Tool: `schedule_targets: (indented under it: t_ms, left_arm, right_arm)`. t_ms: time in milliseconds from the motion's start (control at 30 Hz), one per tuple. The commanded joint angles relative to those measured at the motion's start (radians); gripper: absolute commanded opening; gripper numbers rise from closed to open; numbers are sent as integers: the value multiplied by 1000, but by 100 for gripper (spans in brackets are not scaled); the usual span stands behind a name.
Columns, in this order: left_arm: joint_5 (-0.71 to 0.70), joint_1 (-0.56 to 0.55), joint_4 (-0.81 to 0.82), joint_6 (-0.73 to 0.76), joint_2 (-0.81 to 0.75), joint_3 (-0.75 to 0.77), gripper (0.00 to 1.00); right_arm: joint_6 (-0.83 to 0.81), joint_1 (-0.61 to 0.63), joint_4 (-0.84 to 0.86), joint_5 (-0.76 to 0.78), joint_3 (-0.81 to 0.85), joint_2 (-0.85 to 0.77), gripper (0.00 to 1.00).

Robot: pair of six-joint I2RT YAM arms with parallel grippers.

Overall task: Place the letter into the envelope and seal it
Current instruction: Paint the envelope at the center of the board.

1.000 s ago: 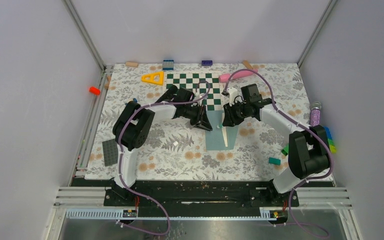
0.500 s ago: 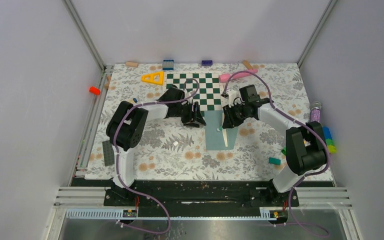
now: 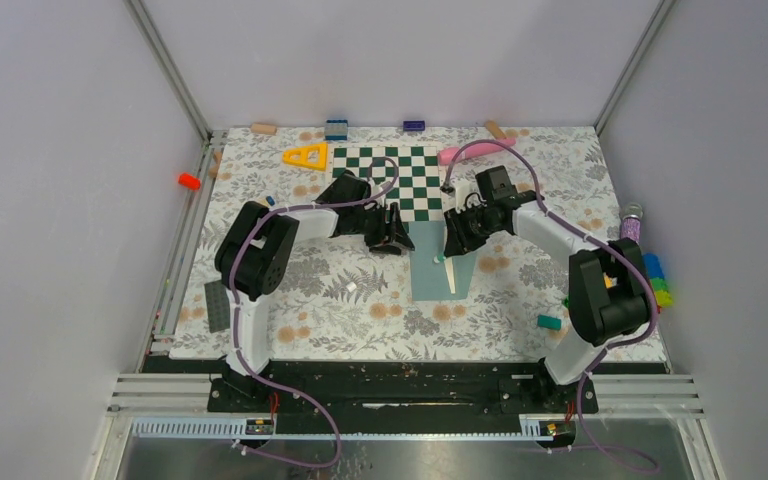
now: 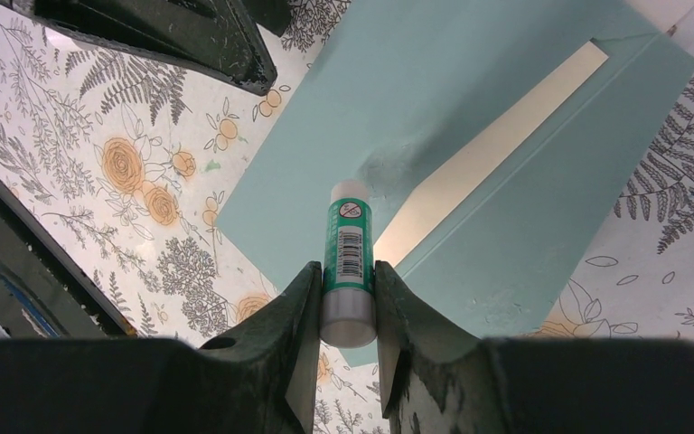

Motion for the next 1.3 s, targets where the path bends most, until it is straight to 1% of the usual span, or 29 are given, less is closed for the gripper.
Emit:
schedule_targets:
  t_ms: [0, 100, 333, 400, 500, 567, 733, 833, 1033, 1267]
  left_arm:
    - [8, -5, 61, -12, 18, 34, 58]
    - [46, -5, 127, -47, 13, 17, 58]
    - [184, -25, 345, -180, 10, -15, 58]
    - [196, -37, 358, -193, 18, -9, 57]
    - [185, -57, 323, -183, 35, 4, 57]
    - [147, -60, 275, -158, 51, 13, 55]
    - [57, -60, 153, -94, 69, 30, 44]
    - [28, -60, 128, -86, 72, 32, 38]
    - [-12, -61, 68, -60, 86, 49, 29]
    - [-16, -66, 48, -51, 106, 62, 22]
  right_arm:
    - [-4, 22, -69, 37, 52, 24, 0]
    - [-3, 25, -83, 49, 59, 36, 0]
    - [-6, 35, -107, 63, 79, 68, 0]
    - [-6, 37, -107, 61, 81, 73, 0]
    - [-3, 40, -107, 63, 87, 79, 0]
    - [-1, 42, -108, 66, 91, 83, 0]
    - [7, 41, -107, 66, 99, 94, 0]
    - [13, 40, -107, 63, 101, 96, 0]
    - [32, 40, -110, 60, 125, 107, 0]
    - [47, 40, -118, 84, 182, 156, 0]
